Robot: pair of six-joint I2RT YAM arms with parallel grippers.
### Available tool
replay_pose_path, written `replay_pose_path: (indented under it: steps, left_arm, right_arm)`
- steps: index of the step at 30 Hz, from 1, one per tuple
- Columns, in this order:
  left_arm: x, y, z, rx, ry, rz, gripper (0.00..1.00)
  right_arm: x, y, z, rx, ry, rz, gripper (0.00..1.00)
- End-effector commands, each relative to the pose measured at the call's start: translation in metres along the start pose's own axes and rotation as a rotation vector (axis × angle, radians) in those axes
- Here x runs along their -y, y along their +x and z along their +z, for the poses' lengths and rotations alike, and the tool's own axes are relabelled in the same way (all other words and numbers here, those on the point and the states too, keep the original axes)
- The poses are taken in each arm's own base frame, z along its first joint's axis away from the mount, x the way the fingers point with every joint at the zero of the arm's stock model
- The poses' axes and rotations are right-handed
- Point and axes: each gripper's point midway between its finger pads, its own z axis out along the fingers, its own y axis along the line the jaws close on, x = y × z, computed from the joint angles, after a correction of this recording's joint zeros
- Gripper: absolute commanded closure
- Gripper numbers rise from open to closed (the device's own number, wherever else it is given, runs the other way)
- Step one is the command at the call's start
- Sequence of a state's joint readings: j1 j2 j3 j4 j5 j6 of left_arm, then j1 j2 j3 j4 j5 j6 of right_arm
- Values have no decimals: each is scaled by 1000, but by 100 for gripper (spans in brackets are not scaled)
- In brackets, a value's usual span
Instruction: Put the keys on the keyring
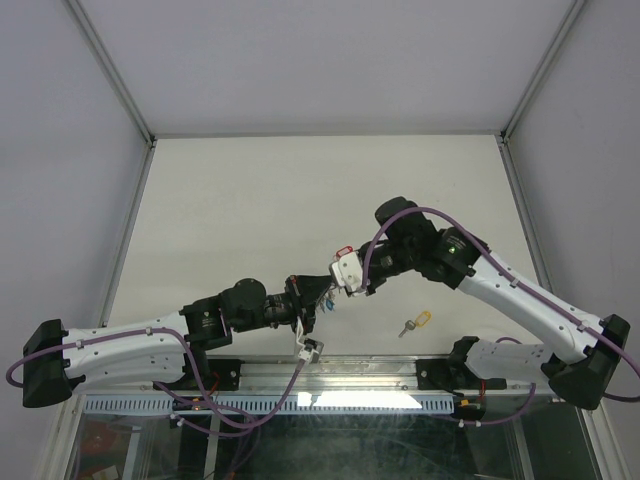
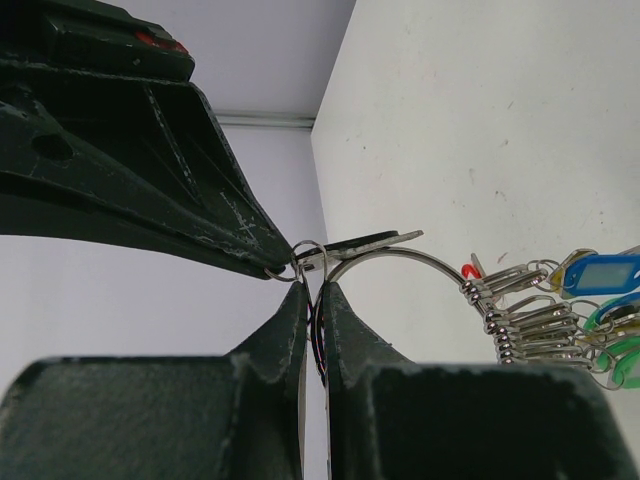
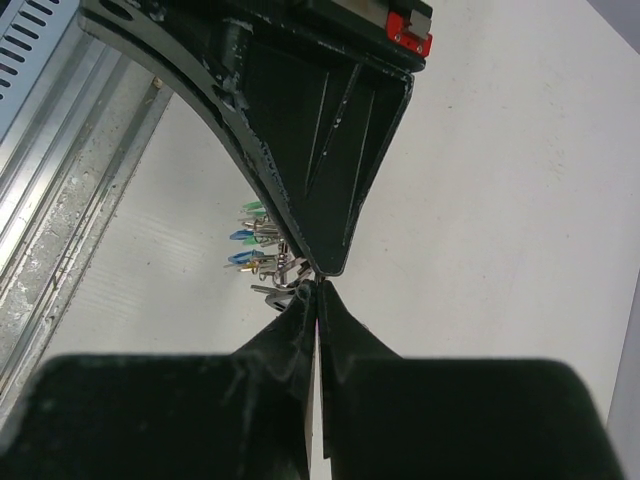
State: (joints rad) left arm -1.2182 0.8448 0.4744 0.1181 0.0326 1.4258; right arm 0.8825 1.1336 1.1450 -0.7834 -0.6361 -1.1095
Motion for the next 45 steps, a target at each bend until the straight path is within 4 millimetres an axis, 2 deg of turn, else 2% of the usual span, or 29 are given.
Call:
replay_pose_path:
  steps: [1,12,29,37,45]
  left_arm:
    - [-33,-16,-3,67,-91,4,100]
    - [-34,-17,-4,67,-94,4,100]
    - [-38,-20,-8,83,-110,7,100]
    - [-36,-19,-6,79,-101,6,100]
    - [-35,-19,-5,78,-97,8,100]
  right_arm:
    - [14,-24,-8,56,42,-66,100]
    - [2,-20,4,46,-18,-54,100]
    - [-8,2,10,-48,-52,-34,100]
    - [-6,-8,12,-10,-58,-43,100]
    - [11,-7,-1,-55,49,-66,100]
